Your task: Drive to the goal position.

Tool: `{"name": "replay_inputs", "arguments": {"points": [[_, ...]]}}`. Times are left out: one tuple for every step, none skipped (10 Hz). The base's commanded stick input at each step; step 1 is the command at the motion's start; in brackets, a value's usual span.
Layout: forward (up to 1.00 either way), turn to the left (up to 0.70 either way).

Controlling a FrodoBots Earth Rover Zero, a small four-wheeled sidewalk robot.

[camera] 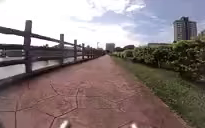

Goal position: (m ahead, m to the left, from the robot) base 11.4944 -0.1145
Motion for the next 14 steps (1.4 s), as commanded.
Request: {"name": "replay_inputs", "arguments": {"points": [[1.0, 0.0], [1.0, 0.0], [1.0, 0.0], [1.0, 0.0], [1.0, 0.0], [1.0, 0.0], [1.0, 0.0], [1.0, 0.0], [1.0, 0.0], [1.0, 0.0], [1.0, 0.0], [1.0, 0.0], [1.0, 0.0], [1.0, 0.0]]}}
